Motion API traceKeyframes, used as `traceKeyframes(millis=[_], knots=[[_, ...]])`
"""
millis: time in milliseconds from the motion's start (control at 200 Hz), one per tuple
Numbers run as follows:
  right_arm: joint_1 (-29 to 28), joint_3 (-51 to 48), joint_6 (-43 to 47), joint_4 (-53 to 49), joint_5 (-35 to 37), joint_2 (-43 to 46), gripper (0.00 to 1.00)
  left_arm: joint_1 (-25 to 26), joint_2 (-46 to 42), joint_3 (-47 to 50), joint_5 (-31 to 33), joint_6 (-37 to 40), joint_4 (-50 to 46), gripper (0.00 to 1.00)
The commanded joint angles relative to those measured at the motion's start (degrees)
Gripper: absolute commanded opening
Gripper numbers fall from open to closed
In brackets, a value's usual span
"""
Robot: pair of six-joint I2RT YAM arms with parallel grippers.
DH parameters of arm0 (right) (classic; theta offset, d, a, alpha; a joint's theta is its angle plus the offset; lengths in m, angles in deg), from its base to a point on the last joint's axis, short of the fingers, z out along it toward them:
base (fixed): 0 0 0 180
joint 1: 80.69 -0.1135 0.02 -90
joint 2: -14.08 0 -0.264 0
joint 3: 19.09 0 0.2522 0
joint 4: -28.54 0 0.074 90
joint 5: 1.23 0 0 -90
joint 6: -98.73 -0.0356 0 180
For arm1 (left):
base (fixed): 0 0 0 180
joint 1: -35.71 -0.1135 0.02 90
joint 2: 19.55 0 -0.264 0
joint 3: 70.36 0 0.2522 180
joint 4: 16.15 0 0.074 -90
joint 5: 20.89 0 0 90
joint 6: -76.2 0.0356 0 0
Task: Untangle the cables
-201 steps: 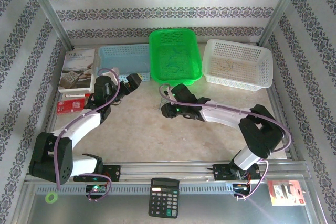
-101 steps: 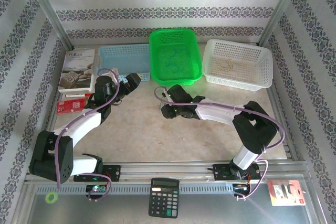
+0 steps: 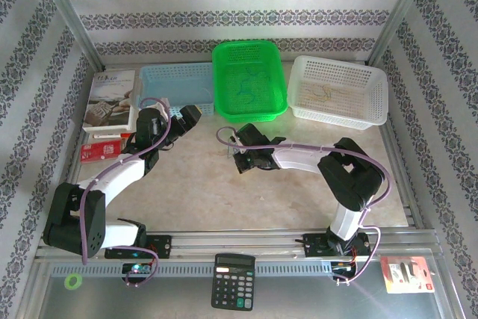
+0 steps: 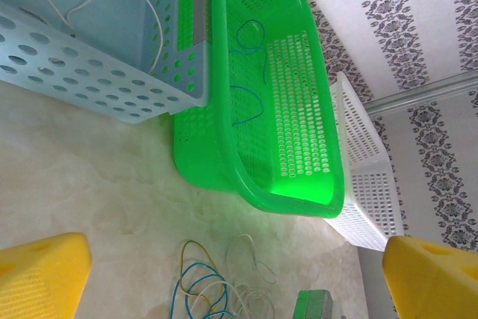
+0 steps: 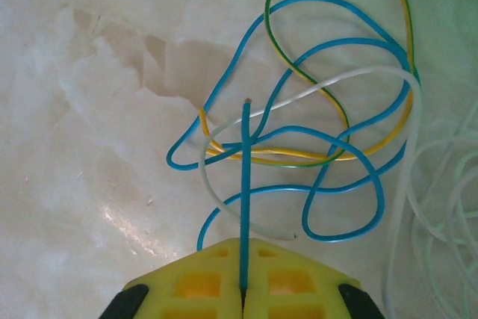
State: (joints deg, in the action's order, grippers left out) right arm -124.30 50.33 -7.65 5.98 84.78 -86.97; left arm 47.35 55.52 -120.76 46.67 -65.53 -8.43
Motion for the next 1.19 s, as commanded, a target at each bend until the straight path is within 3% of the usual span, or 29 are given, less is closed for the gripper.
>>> traceKeyframes(millis=[0,380,515,764,979,1189], knots=[[0.63,-0.19,1.06,-0.14,-1.97,3.73,0.00,0.19,-0.09,-0.45,-1.29,-1.03,2.15,1.00],[6.98,-10.09,-2.08,10.37,-18.00,17.22,0.00,0.43,1.99,-2.58,-9.52,-1.14,2.45,1.00],[8.89,-11.03,-3.79,13.24,-20.86,18.06,0.00,1.39,3.65,-2.90,-12.21,-1.20,3.88,1.00],[10.80,-12.68,-6.69,17.23,-22.77,21.16,0.00,4.76,6.64,-3.63,-16.72,1.28,7.83,0.91],[12.14,-12.51,-9.78,17.83,-22.61,25.84,0.00,8.63,8.52,-2.49,-18.43,10.25,10.40,0.89],[12.57,-10.94,-11.93,17.41,-23.47,29.53,0.00,13.67,7.90,-2.11,-14.98,21.88,7.84,0.90]])
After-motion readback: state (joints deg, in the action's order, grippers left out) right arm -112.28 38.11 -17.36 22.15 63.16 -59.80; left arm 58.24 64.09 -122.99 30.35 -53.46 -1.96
